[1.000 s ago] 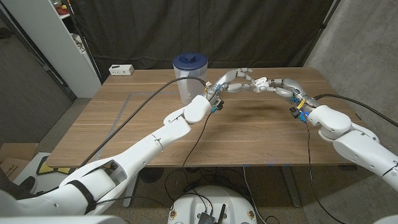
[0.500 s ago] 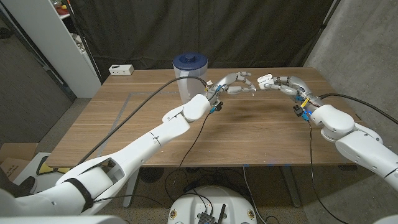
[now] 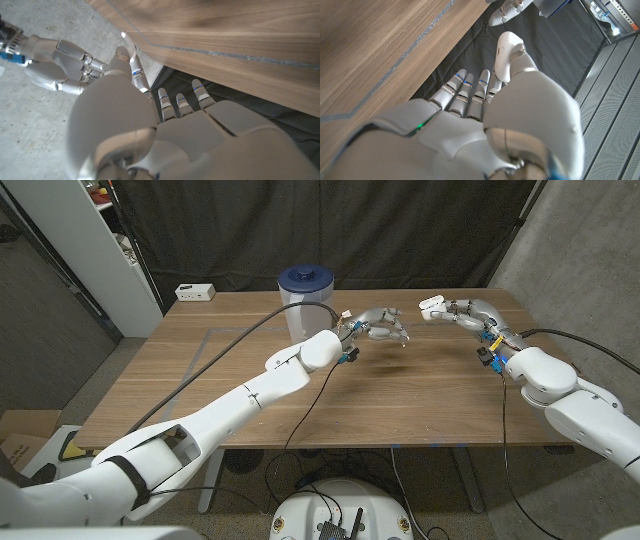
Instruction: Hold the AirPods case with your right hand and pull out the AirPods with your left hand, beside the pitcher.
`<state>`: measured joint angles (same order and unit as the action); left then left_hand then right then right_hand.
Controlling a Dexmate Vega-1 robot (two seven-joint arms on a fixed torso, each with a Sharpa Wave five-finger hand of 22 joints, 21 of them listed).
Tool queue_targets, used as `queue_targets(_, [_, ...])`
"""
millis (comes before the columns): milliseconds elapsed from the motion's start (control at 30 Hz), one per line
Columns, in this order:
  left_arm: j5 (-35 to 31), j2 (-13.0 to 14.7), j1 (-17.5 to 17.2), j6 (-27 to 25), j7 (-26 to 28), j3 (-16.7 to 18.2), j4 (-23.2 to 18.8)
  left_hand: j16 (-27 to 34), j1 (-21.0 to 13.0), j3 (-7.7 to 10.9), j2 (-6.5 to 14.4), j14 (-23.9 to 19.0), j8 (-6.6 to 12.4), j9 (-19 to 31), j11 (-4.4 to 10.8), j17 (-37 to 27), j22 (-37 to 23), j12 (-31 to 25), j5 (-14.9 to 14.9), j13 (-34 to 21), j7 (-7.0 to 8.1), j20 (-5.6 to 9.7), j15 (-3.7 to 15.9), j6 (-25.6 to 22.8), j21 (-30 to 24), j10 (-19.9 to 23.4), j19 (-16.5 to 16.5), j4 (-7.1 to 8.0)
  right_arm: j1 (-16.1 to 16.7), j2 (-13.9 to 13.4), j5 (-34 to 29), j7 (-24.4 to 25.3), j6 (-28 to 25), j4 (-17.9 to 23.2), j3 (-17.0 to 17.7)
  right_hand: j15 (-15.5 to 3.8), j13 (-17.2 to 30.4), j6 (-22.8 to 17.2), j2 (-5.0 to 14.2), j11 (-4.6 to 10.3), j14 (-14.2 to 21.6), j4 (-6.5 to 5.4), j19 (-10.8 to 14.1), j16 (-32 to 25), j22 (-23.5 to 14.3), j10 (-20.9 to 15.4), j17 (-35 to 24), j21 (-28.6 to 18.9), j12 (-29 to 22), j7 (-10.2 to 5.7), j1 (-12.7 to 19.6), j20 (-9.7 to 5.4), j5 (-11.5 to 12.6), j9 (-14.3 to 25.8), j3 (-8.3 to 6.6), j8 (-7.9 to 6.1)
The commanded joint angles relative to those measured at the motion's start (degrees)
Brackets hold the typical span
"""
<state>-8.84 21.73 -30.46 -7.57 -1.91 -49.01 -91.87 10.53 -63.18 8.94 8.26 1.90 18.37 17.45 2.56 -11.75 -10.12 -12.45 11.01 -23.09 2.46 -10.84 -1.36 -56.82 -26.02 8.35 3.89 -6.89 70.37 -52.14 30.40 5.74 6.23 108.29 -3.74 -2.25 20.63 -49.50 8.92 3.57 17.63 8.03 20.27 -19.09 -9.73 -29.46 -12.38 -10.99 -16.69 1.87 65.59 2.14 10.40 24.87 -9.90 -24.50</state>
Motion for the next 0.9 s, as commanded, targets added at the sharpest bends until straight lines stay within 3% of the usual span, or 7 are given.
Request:
queue_targets(33, [-2.7, 0.5, 4.2, -10.8, -4.8, -4.8, -1.1, -0.2, -0.3, 0.2, 0.7, 1.3, 2.94, 7.1, -0.04, 0.2, 0.1, 0.6, -0.3, 0.4, 0.87, -0.38, -0.38, -1.7, 0.5, -0.9, 0.5, -0.34, 0.4, 0.1, 1.2, -1.9, 0.5, -0.4, 1.0, -5.77, 0.1, -2.7, 0.35, -0.09, 0.0, -0.63, -0.1, -0.2, -0.1, -0.2, -0.2, -0.1, 0.0, -2.17, 0.0, 0.14, 0.4, 7.9, -0.86, -0.25])
queue_targets(333, [-7.0, 0.7, 8.8, -18.8, -10.1, -10.0, -1.5, -0.3, -0.4, 0.42, 0.6, 3.0, 2.68, 6.8, -0.54, 0.9, 0.1, 0.8, -0.4, 1.4, 0.83, -0.86, -0.86, -2.0, 1.8, -1.7, 1.4, -0.52, 0.5, -0.1, 2.2, -3.2, 0.4, -0.6, 1.3, -5.76, 0.2, -2.7, 0.36, -0.14, -0.1, -0.64, -0.2, -0.2, -0.1, -0.2, -0.2, 0.0, 0.1, -2.18, 0.0, 0.15, 0.4, 7.9, -0.88, -0.16])
queue_targets(700, [-11.7, -0.4, 12.6, -24.5, -13.8, -15.6, 0.2, 0.3, -0.3, 0.44, 0.4, 2.4, 2.48, 6.3, -0.16, 1.2, 0.1, 0.3, -0.5, 2.5, 0.91, -0.64, -0.3, -2.8, 2.5, -0.8, 0.9, -0.54, 0.5, -0.2, 3.1, -3.8, -0.3, -0.6, 1.4, -5.73, 0.3, -2.8, 0.37, -0.22, 0.0, -0.62, -0.2, -0.3, -0.1, -0.2, -0.2, -0.1, 0.2, -2.19, 0.0, 0.14, 0.4, 8.0, -0.92, -0.07])
queue_targets(900, [-13.2, -0.7, 13.1, -26.0, -14.3, -16.9, 0.7, 0.4, -0.3, 0.45, 0.4, 2.2, 2.26, 6.1, 0.03, 1.3, 0.1, 0.2, -0.6, 2.9, 0.84, -0.72, -0.07, -2.8, 2.8, -0.6, 0.8, -0.55, -0.3, 0.0, 3.4, -4.2, -0.7, -0.9, 0.9, -5.73, 0.3, -2.8, 0.36, -0.28, 0.0, -0.63, -0.3, -0.3, -0.1, -0.2, -0.2, -0.1, 0.2, -2.25, -0.1, 0.19, 0.4, 8.0, -0.92, -0.03])
